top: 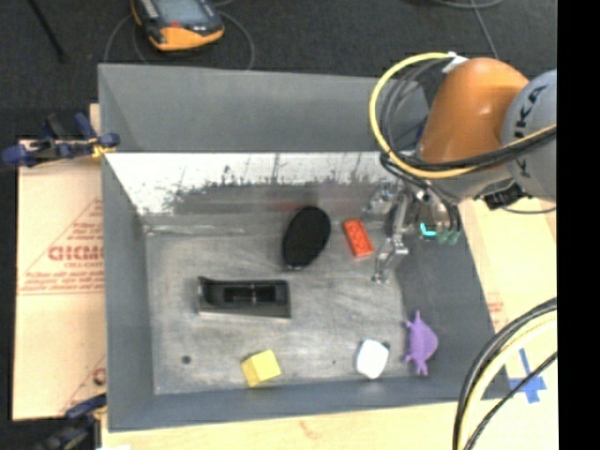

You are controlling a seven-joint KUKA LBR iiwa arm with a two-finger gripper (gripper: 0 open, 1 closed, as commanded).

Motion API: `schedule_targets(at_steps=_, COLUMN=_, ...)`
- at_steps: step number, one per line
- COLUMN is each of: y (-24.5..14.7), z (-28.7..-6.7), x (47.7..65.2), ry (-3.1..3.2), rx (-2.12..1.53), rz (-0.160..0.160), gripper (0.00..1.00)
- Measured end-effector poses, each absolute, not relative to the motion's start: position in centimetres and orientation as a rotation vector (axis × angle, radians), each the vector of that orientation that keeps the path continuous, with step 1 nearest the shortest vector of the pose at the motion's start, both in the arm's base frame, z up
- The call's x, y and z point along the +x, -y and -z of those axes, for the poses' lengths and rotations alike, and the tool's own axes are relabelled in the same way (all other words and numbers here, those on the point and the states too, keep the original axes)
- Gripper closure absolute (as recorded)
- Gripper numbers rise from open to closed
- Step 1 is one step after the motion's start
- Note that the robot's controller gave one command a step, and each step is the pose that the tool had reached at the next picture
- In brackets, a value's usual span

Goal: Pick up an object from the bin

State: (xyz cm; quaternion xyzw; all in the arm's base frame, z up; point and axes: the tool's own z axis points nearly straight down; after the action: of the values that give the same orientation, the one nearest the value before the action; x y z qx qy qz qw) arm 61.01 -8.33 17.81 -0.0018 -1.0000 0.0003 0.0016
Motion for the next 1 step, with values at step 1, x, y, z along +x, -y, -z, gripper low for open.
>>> schedule_targets(at_steps=1, y=8.31, z=-18.30, x=61.18, ry=3.146, rx=-0.003, rz=-0.002, gripper=0.00)
